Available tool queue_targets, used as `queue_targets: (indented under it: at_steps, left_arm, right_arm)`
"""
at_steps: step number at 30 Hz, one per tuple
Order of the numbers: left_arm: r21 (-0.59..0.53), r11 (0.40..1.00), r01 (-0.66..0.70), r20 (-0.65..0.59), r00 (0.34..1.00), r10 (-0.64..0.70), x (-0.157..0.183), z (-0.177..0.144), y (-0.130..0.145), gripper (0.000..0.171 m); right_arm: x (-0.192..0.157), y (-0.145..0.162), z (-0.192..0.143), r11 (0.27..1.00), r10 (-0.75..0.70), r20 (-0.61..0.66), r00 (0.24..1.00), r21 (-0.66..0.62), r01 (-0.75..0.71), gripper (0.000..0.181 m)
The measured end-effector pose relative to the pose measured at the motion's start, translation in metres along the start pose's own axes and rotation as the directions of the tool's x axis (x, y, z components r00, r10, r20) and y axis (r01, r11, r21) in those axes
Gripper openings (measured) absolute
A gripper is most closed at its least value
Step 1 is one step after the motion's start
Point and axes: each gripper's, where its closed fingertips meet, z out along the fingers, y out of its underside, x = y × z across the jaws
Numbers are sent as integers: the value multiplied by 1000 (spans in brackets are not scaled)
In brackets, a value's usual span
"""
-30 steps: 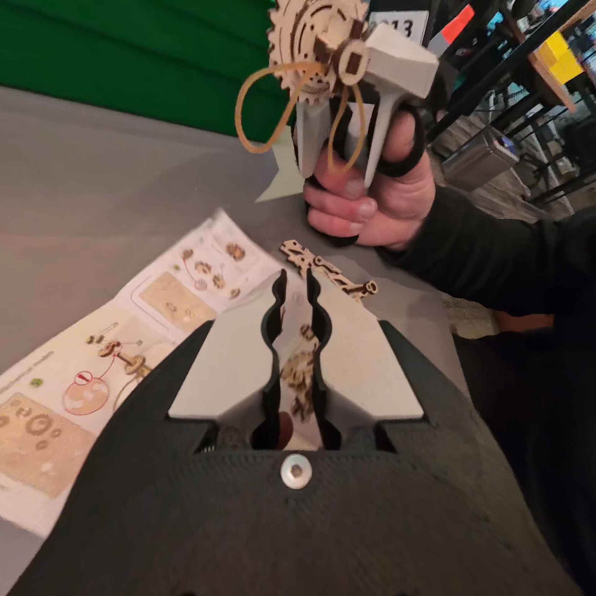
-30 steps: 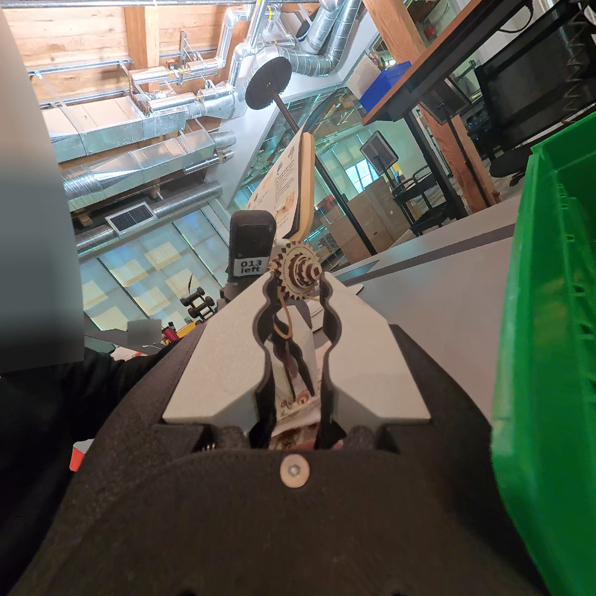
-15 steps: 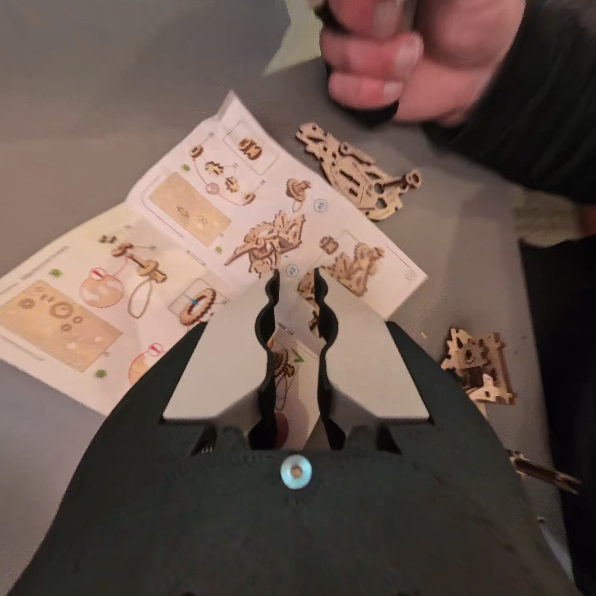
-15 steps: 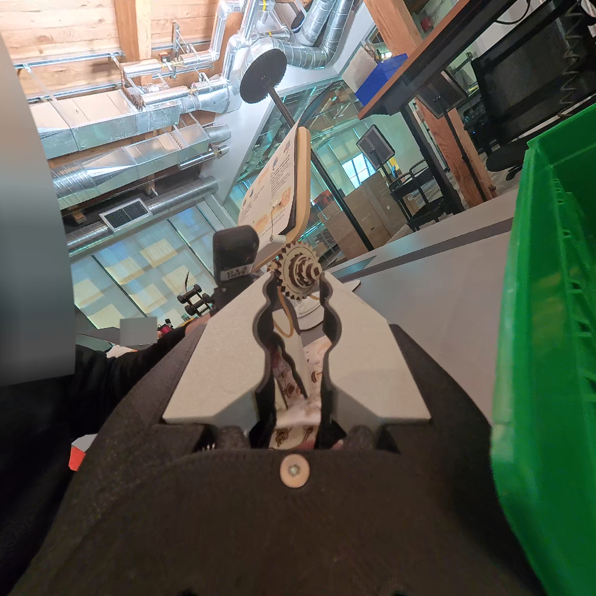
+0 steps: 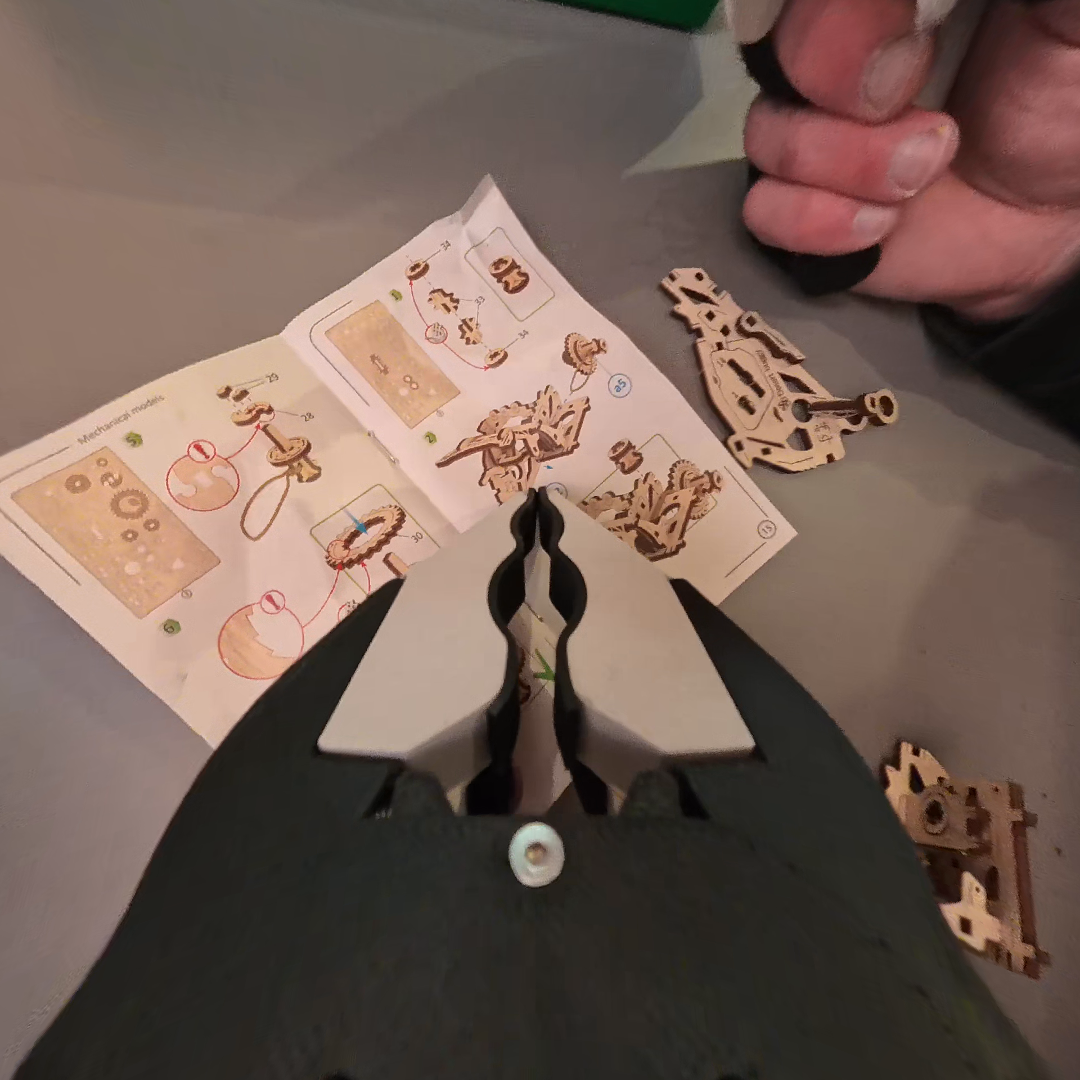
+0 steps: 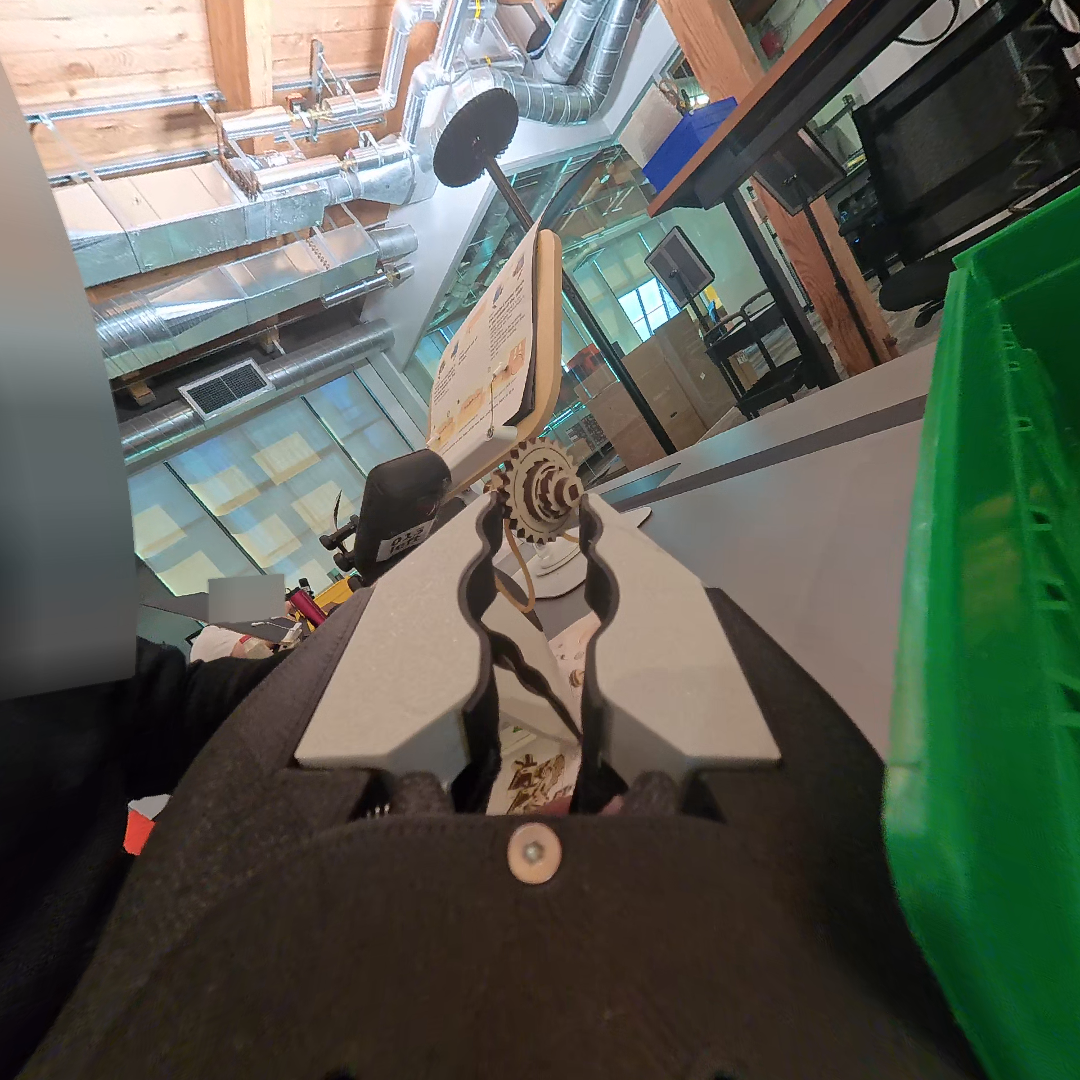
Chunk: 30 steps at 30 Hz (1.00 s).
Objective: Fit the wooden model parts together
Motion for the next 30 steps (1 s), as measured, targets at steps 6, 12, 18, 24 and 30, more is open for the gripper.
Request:
queue_targets:
  at_steps: [6,12,18,24,30]
  left_arm:
    - [91,995,44,33,998,-48,-4,-7,-2,0]
    - [152,988,-41,-38,998,47,12,-28,-13,3]
    - [12,973,-229,-105,968,229,27,-22,10,17]
    - [-45,940,-338,-73,939,335,28,-10,21,32]
    - [-11,965,-262,-62,963,261,27,-7,15,29]
  right_arm:
    - [0,1,1,1000,-2,-1,1000,-5,2,23]
    - [0,3,2,1000,-4,-2,1000,-16,4,23]
    - [0,2,1,1000,-2,2,1000,-14,2,23]
    - [0,2,2,1000,-2,3,1000,-14,2,22]
    - [0,2,1,1000,2,5,1000,-13,-2,23]
